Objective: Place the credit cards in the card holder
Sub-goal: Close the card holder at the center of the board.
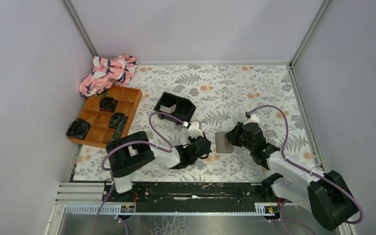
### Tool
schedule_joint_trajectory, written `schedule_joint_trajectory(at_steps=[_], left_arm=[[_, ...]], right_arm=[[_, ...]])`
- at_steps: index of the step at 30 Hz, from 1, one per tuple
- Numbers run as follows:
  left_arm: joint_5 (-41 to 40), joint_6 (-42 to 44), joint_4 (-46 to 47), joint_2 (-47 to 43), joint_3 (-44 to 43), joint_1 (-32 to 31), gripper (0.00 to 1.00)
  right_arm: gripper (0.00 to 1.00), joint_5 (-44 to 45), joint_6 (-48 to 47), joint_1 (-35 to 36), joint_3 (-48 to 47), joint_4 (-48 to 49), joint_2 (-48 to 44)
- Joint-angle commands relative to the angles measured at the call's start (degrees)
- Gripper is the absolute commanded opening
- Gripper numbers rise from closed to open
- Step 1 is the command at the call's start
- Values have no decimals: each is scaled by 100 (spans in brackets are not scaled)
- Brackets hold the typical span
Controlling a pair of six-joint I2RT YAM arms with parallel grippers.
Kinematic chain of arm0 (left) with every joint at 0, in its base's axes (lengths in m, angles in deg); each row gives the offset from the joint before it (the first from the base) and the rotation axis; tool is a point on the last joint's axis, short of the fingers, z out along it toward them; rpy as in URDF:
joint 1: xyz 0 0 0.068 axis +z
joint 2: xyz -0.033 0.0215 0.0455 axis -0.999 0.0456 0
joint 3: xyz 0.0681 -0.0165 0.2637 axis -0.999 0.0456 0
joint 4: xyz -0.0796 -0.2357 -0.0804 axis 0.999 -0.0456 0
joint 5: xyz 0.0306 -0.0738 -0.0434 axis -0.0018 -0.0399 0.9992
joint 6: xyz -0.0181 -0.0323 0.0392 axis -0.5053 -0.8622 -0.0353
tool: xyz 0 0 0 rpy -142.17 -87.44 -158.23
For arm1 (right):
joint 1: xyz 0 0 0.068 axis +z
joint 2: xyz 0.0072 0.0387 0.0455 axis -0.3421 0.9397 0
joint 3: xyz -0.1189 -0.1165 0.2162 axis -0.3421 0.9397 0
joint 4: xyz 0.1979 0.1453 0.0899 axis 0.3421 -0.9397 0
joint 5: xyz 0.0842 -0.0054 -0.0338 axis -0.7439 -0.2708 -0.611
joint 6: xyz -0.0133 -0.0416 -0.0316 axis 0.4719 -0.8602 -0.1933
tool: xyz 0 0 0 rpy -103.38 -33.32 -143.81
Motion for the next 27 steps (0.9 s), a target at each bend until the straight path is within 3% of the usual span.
schedule_joint_trajectory(at_steps=[1,9,16,27], left_arm=[[-310,249,161,-208,-24,-53,4],[-294,631,49,59,-432,-46,5],[-266,670,-79,363,-615,-53,4],[-231,680,74,543,-549,-44,4]], right_arm=[[20,398,-181,63,-127,-303,-337],[16,720,-268,68,-263,-977,-317],[12,658,-269,91,-204,-994,-257],[26,1075,-487,580,-727,-1324,21]])
